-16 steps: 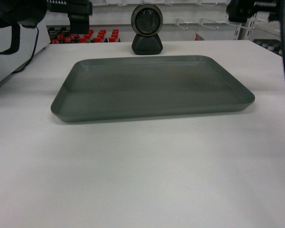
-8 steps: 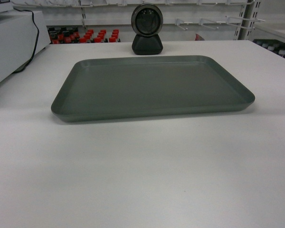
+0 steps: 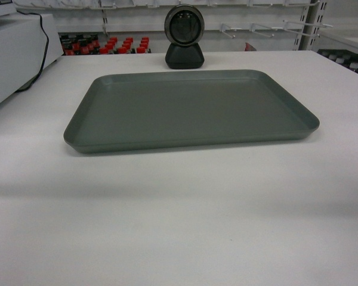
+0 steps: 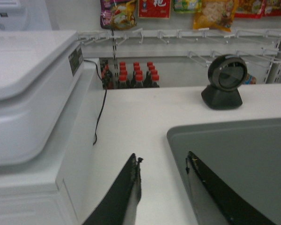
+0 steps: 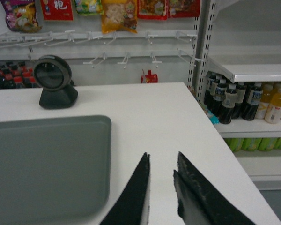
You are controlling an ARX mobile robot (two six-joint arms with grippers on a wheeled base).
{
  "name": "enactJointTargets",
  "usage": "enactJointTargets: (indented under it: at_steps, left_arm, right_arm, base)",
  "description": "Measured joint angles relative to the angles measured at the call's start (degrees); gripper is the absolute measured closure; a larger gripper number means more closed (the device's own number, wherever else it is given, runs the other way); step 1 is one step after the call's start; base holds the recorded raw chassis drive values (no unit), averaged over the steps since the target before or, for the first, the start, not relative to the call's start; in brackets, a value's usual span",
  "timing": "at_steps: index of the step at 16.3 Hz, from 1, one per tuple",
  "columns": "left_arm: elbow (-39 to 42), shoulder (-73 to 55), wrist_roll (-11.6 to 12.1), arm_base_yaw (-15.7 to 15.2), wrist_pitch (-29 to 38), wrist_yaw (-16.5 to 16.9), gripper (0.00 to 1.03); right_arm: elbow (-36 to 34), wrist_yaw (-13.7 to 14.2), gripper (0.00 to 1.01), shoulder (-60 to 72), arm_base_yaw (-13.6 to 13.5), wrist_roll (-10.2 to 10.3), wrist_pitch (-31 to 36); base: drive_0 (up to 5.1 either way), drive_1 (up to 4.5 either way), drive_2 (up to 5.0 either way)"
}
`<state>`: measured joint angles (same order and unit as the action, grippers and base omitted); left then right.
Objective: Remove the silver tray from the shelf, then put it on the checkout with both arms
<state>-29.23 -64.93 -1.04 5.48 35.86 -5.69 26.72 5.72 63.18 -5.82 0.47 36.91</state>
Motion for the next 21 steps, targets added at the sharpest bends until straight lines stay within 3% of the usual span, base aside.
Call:
enactJointTargets:
  at_steps: [2, 3, 4, 5, 9, 19, 21]
  left_arm:
    - [5.8, 3.5, 0.0, -0.9, 1.7, 0.9, 0.90]
    - [8.2, 5.5, 0.0, -1.3, 2.6, 1.3, 1.01]
    - [10.4, 7.6, 0.1, -1.7, 3.0, 1.7, 1.01]
    - [12.6, 9.4, 0.2, -3.5, 3.1, 4.7, 1.01]
    - [16.1, 12.4, 0.2, -5.9, 3.0, 4.9, 1.01]
    - [26.5, 33.6, 0.2, -5.4, -7.7, 5.7, 1.01]
    - [28.7, 35.8, 0.2, -5.4, -6.8, 5.7, 1.01]
  right_arm:
    - [-5.4, -0.9, 0.99, -3.2, 1.1, -0.1, 1.4]
    - [-7.7, -1.3, 0.99, -5.2, 1.5, -0.3, 1.9]
    - [-9.7, -1.6, 0.99, -7.2, 2.0, -0.3, 2.3]
    - [-11.6, -4.5, 0.99, -9.0, 3.9, -0.3, 2.3]
    - [-14.8, -5.2, 0.99, -12.2, 6.3, -0.3, 1.9]
    - [-24.2, -5.7, 0.99, -33.1, 5.8, -0.3, -9.4]
    - [-26.0, -5.7, 0.99, -34.7, 5.8, -0.3, -9.5]
  base:
    - [0.0, 0.00, 0.0]
    - [0.0, 0.00, 0.0]
    - [0.0, 0.00, 0.0]
    - [0.0, 0.00, 0.0]
    - [0.0, 0.00, 0.0]
    - [0.0, 0.00, 0.0]
    - [0.0, 0.00, 0.0]
